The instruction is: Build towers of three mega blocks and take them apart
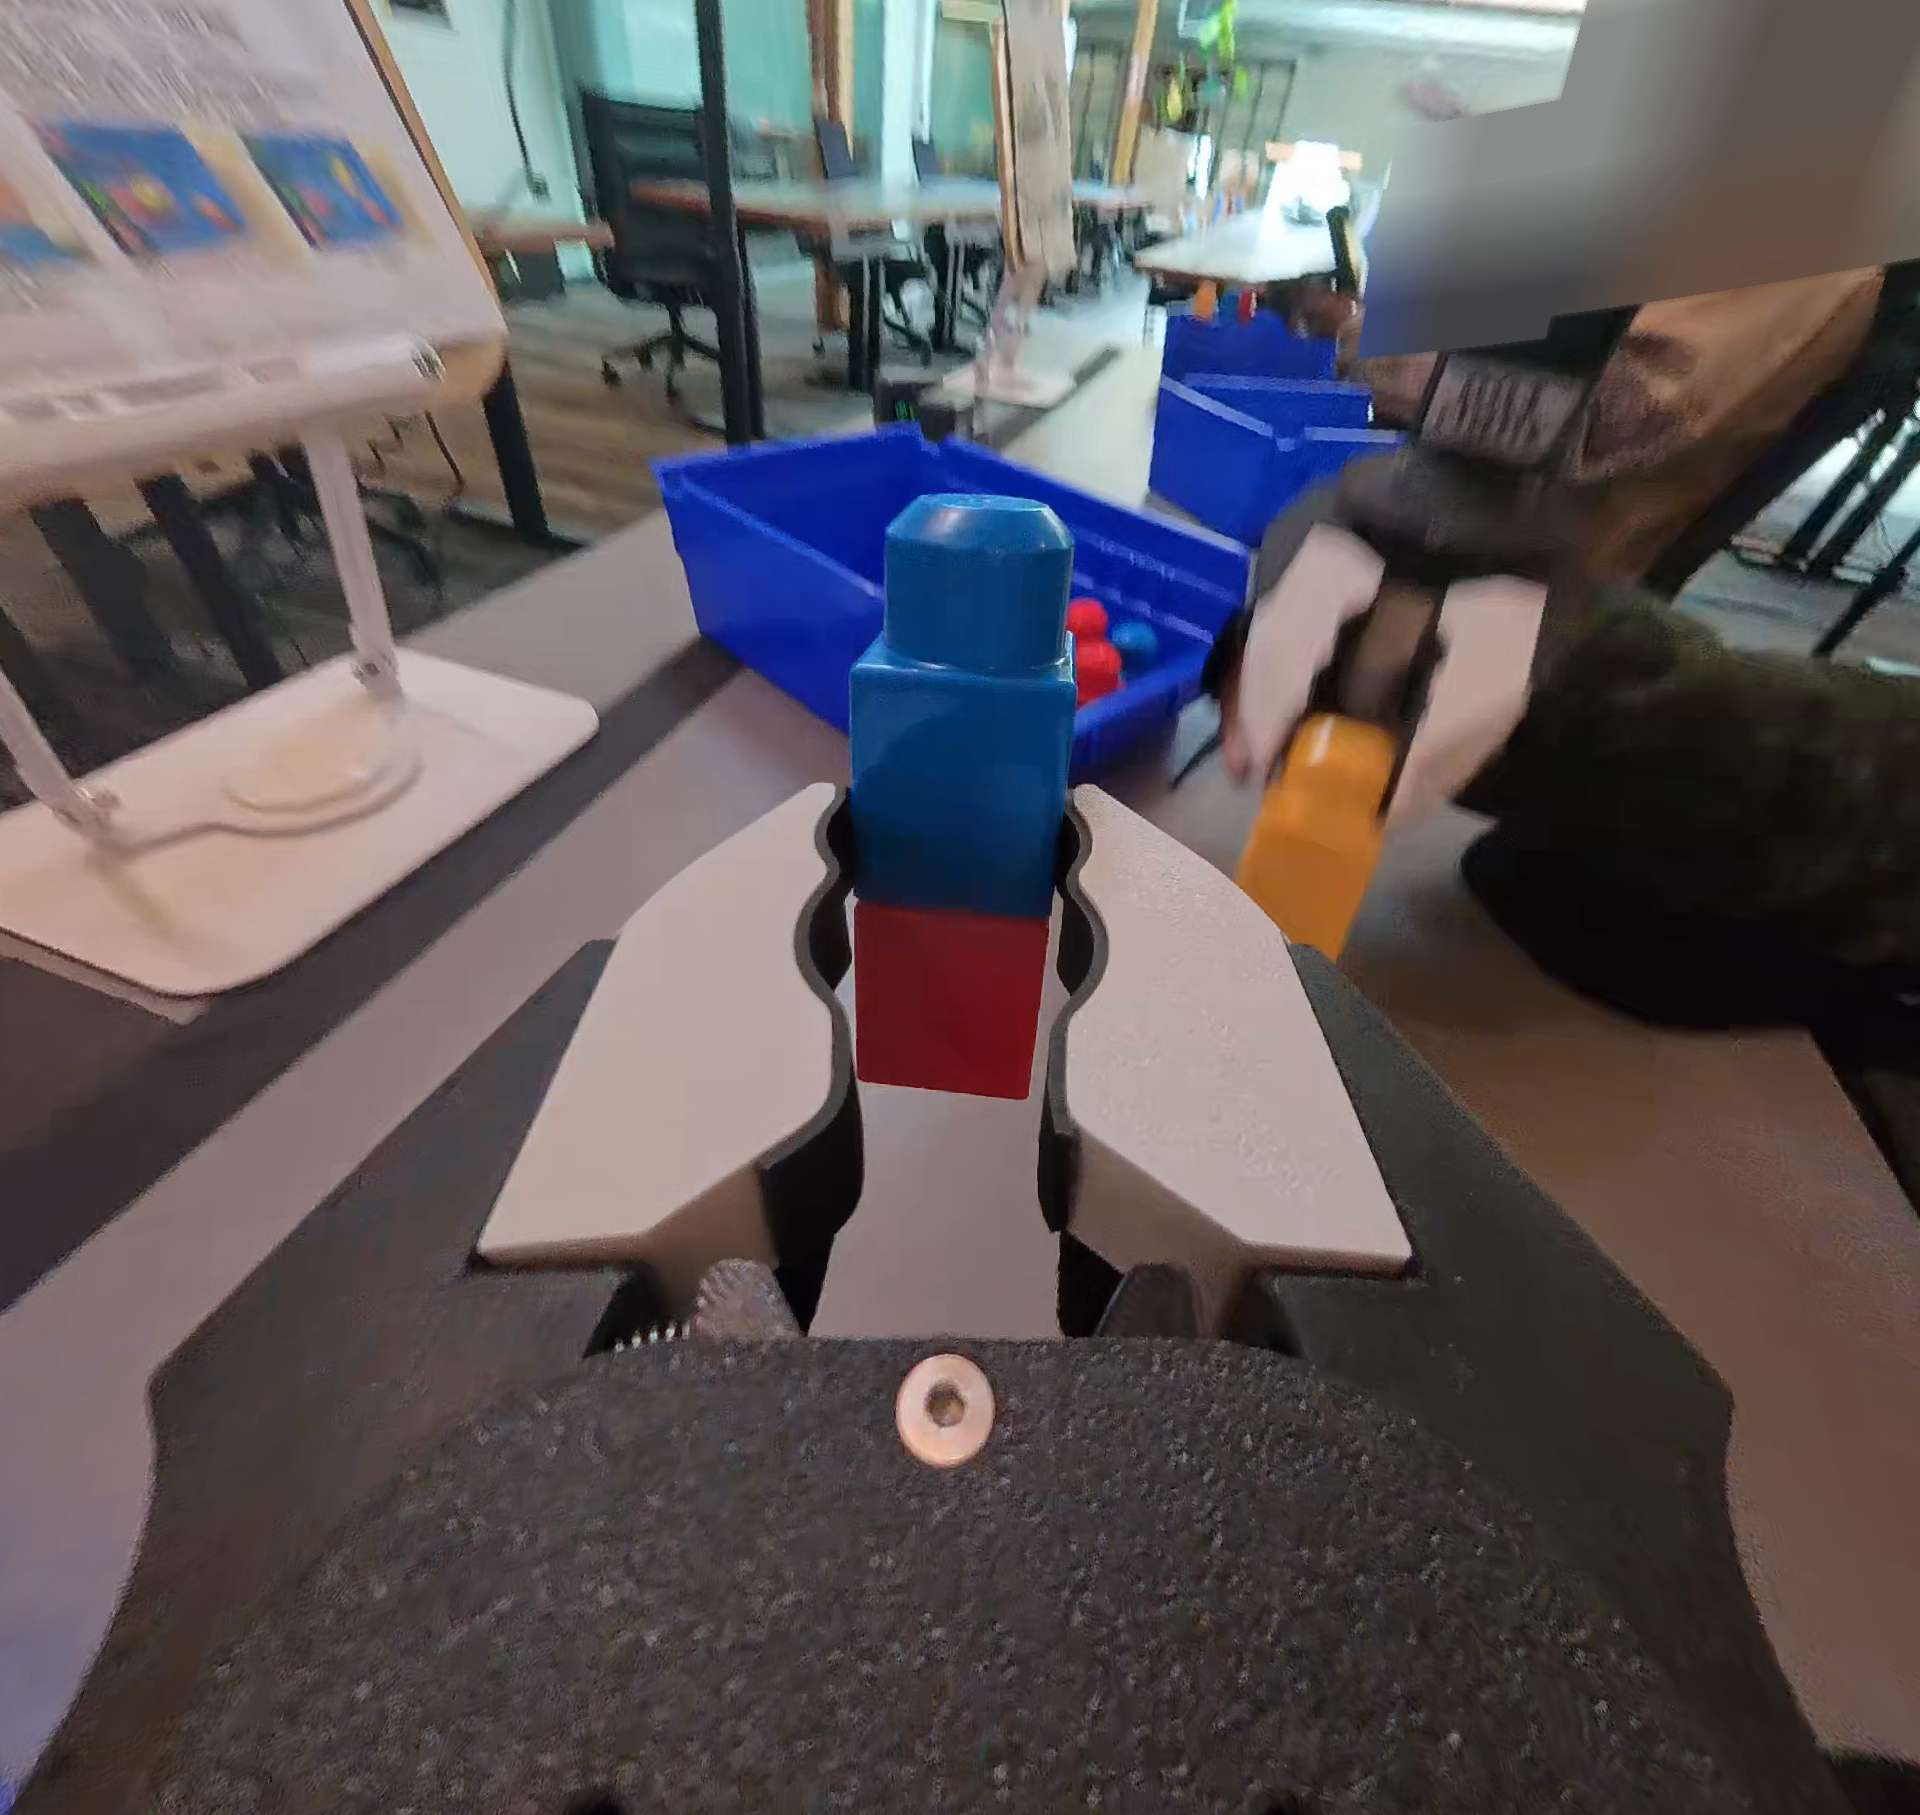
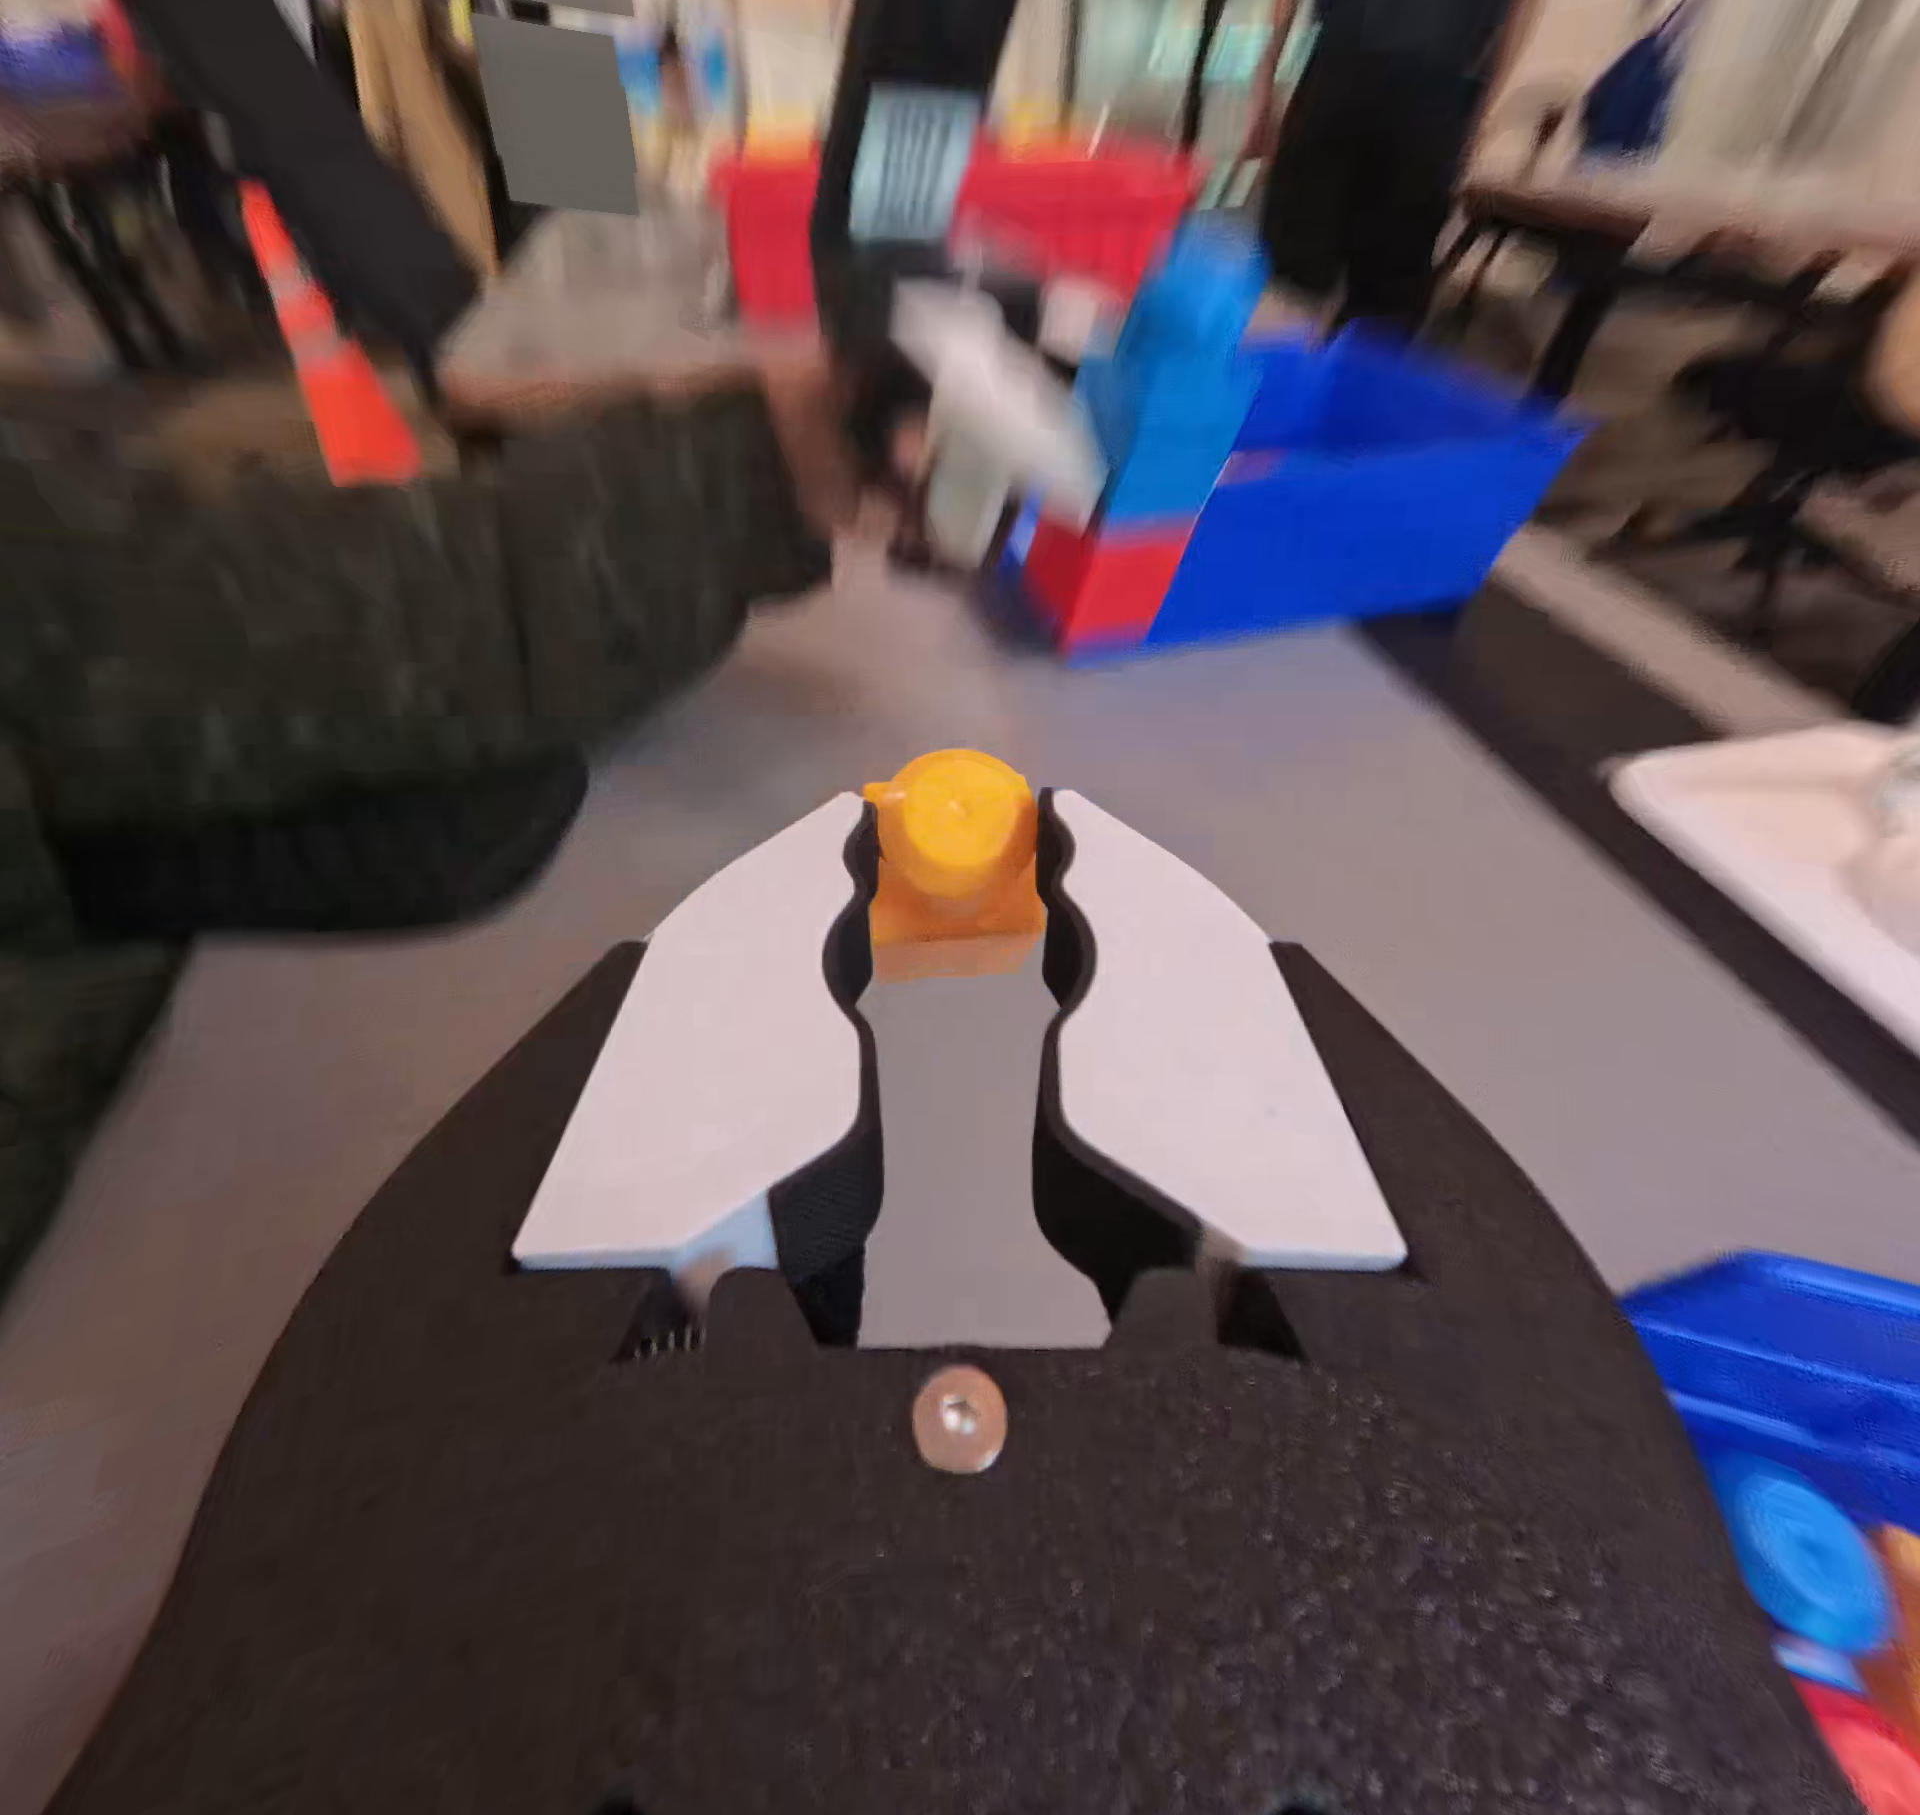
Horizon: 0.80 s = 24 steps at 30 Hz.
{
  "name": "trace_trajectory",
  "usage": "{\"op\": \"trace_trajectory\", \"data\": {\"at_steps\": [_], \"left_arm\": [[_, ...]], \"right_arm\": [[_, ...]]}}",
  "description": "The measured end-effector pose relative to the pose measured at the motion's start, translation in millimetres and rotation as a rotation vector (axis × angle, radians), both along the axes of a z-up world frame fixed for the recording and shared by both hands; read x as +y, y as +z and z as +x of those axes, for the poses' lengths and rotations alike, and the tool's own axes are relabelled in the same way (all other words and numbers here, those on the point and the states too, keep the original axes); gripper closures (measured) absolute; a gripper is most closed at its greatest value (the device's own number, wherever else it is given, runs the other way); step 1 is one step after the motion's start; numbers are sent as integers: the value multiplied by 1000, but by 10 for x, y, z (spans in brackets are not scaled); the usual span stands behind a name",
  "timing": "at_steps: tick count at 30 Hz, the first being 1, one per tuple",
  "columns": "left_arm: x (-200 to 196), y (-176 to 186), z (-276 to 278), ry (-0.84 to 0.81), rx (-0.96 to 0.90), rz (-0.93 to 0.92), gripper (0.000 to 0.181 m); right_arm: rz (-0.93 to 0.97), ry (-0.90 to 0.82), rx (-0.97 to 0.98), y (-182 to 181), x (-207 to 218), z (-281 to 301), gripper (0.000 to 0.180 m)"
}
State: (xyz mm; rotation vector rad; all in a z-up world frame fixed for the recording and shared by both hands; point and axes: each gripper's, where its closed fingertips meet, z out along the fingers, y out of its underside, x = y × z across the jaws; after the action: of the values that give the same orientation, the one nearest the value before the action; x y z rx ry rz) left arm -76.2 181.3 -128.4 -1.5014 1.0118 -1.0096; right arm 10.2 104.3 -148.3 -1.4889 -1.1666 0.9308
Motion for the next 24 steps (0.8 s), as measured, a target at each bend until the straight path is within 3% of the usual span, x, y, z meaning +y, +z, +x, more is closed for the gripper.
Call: {"op": "trace_trajectory", "data": {"at_steps": [5, 9, 15, 17, 24], "left_arm": [[-198, 389, 102, -12, -46, 121, 143], [-317, 373, 256, -59, 3, 156, 144], [-492, -46, 429, -198, 177, 106, 144], [-564, -231, 484, -246, 264, 83, 144], [-747, -653, 651, -351, 460, 41, 144]], "right_arm": [[-112, 199, -421, -1114, -309, -448, 147], [-72, 163, -385, -1017, -293, -520, 140], [29, -23, 21, -104, 3, -327, 131], [21, -58, 100, 51, 74, -200, 131], [-32, 14, 40, -81, 3, -136, 137]]}}
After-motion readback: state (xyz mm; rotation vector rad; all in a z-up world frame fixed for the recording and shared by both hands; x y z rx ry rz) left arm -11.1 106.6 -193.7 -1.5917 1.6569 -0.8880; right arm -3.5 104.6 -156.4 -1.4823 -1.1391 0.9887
